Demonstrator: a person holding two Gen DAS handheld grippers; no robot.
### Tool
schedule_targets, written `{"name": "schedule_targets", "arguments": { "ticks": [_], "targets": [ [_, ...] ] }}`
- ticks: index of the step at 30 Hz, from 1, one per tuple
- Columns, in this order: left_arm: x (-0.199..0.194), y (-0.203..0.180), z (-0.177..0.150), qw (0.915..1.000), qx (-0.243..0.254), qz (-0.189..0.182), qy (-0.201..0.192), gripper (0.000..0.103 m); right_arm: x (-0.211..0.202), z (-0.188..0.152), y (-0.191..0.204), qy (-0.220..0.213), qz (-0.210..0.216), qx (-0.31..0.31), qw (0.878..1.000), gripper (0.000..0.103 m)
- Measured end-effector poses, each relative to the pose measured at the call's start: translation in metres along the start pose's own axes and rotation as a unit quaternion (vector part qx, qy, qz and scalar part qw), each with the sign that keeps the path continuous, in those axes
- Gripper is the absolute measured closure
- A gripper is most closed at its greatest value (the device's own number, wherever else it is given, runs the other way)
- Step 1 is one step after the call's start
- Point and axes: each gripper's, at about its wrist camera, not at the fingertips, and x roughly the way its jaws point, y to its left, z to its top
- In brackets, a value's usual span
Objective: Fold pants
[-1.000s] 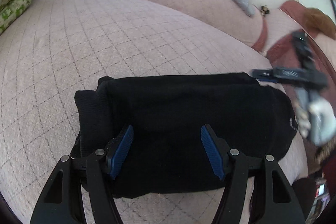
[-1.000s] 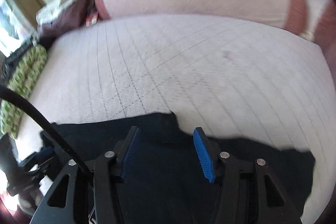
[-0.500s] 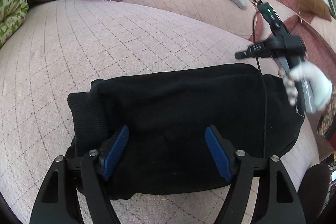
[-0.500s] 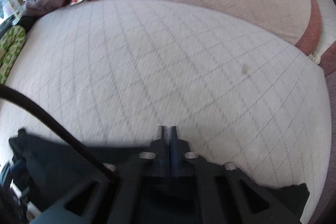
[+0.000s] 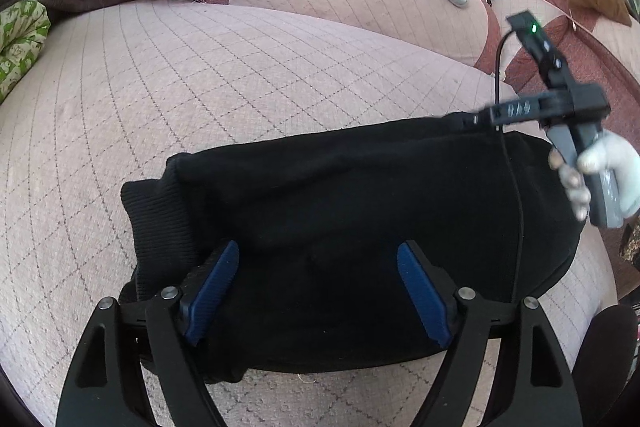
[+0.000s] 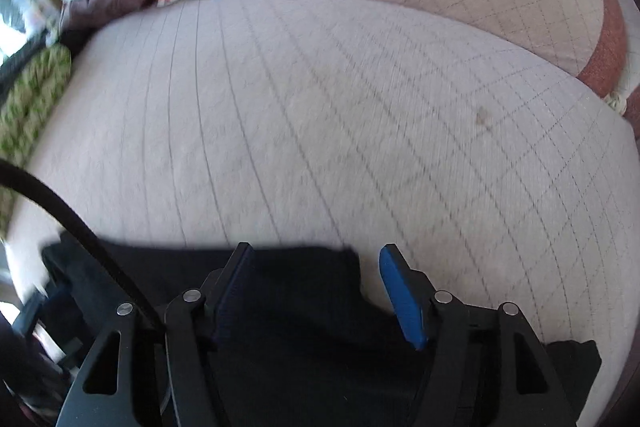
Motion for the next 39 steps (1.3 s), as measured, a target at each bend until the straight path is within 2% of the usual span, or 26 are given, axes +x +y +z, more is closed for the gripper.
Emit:
{"name": "schedule_targets", "arguments": {
  "ticks": [1,2,3,4,8,9,12,14,16,17,18,19,20,22,23,25,26,27,28,29,35,39],
  "targets": [
    [0.000,0.000,0.000,1.0000,0.000,0.000,0.000,0.022,0.004,-0.003,0.001,0.008,0.003,-0.006,1.000,0.068],
    [0.001,0.001,0.000,1.0000,-0.001,0.000,0.000,0.022,0.003,-0.003,0.003,0.002,0.008,-0.004,1.000,0.070],
    [0.001,0.000,0.000,1.0000,-0.001,-0.001,0.000,0.022,0.001,-0.002,0.004,-0.001,0.003,-0.004,1.000,0.083],
    [0.001,0.000,0.000,1.0000,0.000,-0.001,0.000,0.020,-0.001,0.000,0.005,-0.002,-0.003,-0.005,1.000,0.088],
    [0.002,-0.003,-0.001,0.9999,0.011,0.003,0.002,0.016,0.007,0.017,0.005,-0.012,-0.037,0.005,0.999,0.091],
    [0.003,-0.004,-0.001,0.9999,0.013,0.004,0.002,0.016,0.009,0.022,0.003,-0.017,-0.039,0.015,0.999,0.098],
    [0.003,-0.004,-0.002,0.9999,0.013,0.003,0.003,0.016,0.016,0.031,0.000,-0.020,-0.055,0.029,0.998,0.103],
    [0.002,-0.004,-0.002,0.9999,0.012,0.002,0.004,0.016,0.019,0.035,0.003,-0.018,-0.093,0.021,0.995,0.103],
    [-0.002,0.000,0.001,0.9999,0.000,-0.014,0.006,0.016,0.013,0.038,0.003,-0.030,-0.123,0.024,0.992,0.102],
    [-0.005,0.004,0.002,0.9995,-0.012,-0.029,0.007,0.016,0.003,0.038,0.003,-0.043,-0.123,0.034,0.991,0.100],
    [-0.012,0.013,0.004,0.9977,-0.037,-0.057,0.007,0.016,-0.005,0.035,0.000,-0.048,-0.121,0.038,0.991,0.092],
    [-0.016,0.022,0.006,0.9956,-0.057,-0.075,0.003,0.016,-0.014,0.034,0.002,-0.055,-0.118,0.040,0.991,0.078],
    [-0.022,0.031,0.006,0.9929,-0.079,-0.089,-0.002,0.016,-0.026,0.032,0.008,-0.065,-0.119,0.032,0.990,0.072],
    [-0.034,0.060,0.005,0.9846,-0.139,-0.106,-0.014,0.016,-0.041,0.030,0.020,-0.077,-0.126,0.012,0.989,0.053],
    [-0.037,0.071,0.003,0.9801,-0.163,-0.112,-0.017,0.016,-0.051,0.026,0.029,-0.081,-0.123,-0.002,0.989,0.052],
    [-0.038,0.100,-0.004,0.9715,-0.222,-0.084,-0.005,0.016,-0.064,0.016,0.041,-0.084,-0.110,-0.019,0.990,0.049],
    [-0.037,0.111,-0.009,0.9674,-0.242,-0.076,0.004,0.024,-0.070,0.012,0.053,-0.083,-0.096,-0.027,0.991,0.048],
    [-0.040,0.125,-0.014,0.9557,-0.275,-0.106,0.000,0.025,-0.073,0.009,0.058,-0.082,-0.087,-0.030,0.992,0.044],
    [-0.044,0.133,-0.018,0.9475,-0.294,-0.126,-0.006,0.025,-0.075,0.005,0.072,-0.079,-0.068,-0.035,0.994,0.042],
    [-0.049,0.138,-0.020,0.9427,-0.306,-0.133,-0.010,0.025,-0.076,0.003,0.081,-0.075,-0.054,-0.040,0.995,0.042],
    [-0.073,0.161,-0.034,0.9430,-0.323,-0.070,-0.039,0.025,-0.059,-0.006,0.159,-0.034,0.038,-0.074,0.996,0.041],
    [-0.083,0.176,-0.039,0.9359,-0.345,-0.049,-0.054,0.025,-0.035,-0.007,0.209,-0.001,0.088,-0.083,0.993,0.038]
  ]
}}
